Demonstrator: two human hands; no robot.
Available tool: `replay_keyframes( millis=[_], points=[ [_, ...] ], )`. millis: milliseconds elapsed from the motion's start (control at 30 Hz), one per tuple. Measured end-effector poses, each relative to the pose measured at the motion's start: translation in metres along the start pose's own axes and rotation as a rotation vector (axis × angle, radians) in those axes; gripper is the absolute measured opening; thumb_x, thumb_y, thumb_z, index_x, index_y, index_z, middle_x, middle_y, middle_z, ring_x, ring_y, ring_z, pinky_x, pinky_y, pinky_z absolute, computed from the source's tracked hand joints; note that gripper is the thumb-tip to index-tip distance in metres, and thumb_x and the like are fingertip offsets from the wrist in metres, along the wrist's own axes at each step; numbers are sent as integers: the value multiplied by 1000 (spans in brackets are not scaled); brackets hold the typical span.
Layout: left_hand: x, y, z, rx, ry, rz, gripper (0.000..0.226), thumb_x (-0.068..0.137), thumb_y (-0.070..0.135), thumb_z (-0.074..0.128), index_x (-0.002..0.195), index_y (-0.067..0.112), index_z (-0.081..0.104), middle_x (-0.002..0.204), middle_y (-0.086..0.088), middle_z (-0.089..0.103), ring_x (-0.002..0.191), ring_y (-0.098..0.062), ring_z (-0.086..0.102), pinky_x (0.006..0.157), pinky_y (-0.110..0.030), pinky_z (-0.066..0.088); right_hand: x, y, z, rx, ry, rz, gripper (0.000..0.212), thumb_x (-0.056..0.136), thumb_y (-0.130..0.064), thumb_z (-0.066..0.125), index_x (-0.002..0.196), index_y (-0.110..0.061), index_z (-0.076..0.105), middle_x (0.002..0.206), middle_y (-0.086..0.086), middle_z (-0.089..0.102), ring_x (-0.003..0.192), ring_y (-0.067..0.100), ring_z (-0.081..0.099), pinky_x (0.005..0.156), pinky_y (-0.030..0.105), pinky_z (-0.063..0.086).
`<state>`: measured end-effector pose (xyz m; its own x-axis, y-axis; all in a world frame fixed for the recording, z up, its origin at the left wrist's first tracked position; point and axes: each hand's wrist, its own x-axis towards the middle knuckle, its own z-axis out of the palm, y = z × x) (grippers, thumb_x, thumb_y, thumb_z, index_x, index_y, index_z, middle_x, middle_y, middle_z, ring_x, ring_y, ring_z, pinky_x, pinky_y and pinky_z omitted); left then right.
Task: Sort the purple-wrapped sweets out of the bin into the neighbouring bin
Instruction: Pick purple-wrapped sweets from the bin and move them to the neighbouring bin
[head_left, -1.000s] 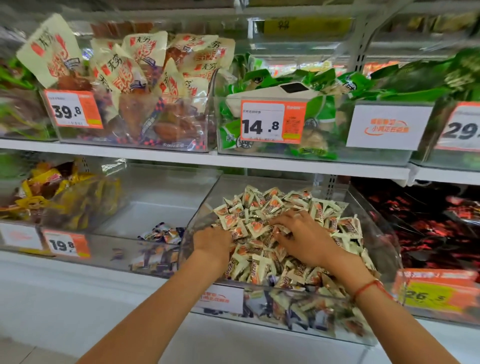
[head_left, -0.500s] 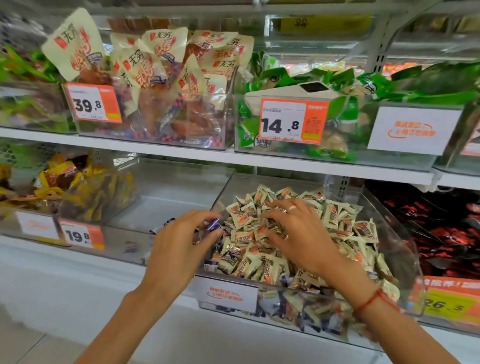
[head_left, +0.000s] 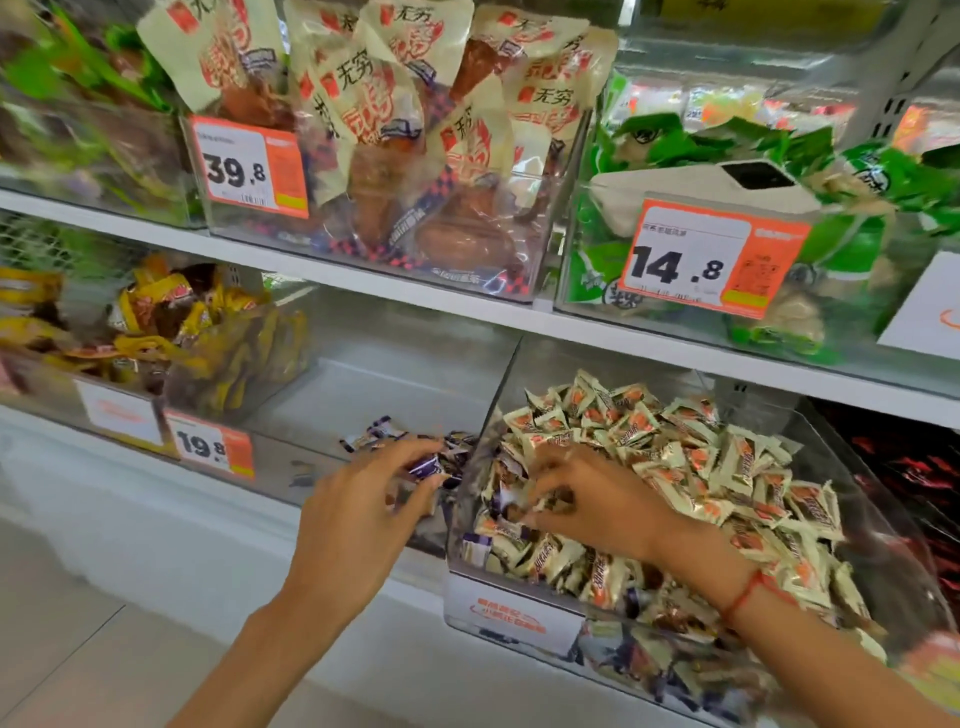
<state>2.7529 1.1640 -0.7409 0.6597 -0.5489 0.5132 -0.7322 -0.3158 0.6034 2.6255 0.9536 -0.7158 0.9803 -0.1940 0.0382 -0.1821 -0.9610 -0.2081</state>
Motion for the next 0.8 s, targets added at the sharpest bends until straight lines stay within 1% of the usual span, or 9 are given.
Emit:
replay_keyframes(
  millis=[100,133,233,300,367,500,600,700,800],
  points=[
    [6,-3,-1,39,-33,-14,28,83,32,70,109,40,65,91,19,71,70,-2,63,57,-24,52,-9,2,-11,88,-11,28,37,82,-61,55,88,-30,74,130,-16,54,108,-23,41,95,6,28],
    [8,-4,-1,34,-33,-17,27,83,33,70,108,39,66,91,19,70,70,2,61,57,-19,50,-7,2,-12,92,9,58,46,79,-67,51,80,-26,74,123,-16,58,102,-23,43,91,5,31],
    [14,-6,0,-3,-19,-23,25,82,35,71,106,40,66,85,22,67,70,6,58,61,-19,50,14,-4,-7,-41,64,112,30,83,-60,59,87,-30,59,102,-13,63,89,1,55,86,25,45],
    [18,-7,1,-56,-8,-59,25,83,36,70,107,40,65,84,23,66,72,5,61,65,-24,53,30,-13,2,-103,26,116,31,84,-43,68,109,-30,56,107,-6,59,96,14,56,79,28,46],
    [20,-7,4,-127,2,-86,26,82,36,70,108,39,65,89,23,67,79,4,62,68,-28,56,44,-21,12,-201,5,118,37,84,-31,70,119,-25,59,118,-1,56,110,19,52,86,29,44],
    [16,2,4,-172,6,-61,26,82,33,71,106,41,64,88,29,64,80,7,62,66,-24,56,41,-18,19,-174,86,133,17,85,-30,70,96,-20,63,103,-8,53,90,9,55,65,15,46],
    [12,5,2,-112,-7,-8,27,83,29,71,106,40,65,81,38,55,76,13,59,61,-17,52,21,-4,6,68,117,184,17,82,-34,73,85,-28,57,85,-10,60,74,2,58,63,19,50],
    [11,3,1,-71,-3,8,28,82,28,72,107,39,65,81,37,55,67,15,56,58,-14,49,11,7,-5,144,72,124,14,88,-23,67,99,-27,59,96,-14,63,79,1,59,77,28,53],
    [12,-4,3,-51,-4,-13,28,82,34,71,108,41,64,85,27,64,66,9,58,58,-19,52,20,5,1,-68,10,0,35,96,-10,49,123,-31,57,109,-13,54,87,3,52,77,25,48]
  ],
)
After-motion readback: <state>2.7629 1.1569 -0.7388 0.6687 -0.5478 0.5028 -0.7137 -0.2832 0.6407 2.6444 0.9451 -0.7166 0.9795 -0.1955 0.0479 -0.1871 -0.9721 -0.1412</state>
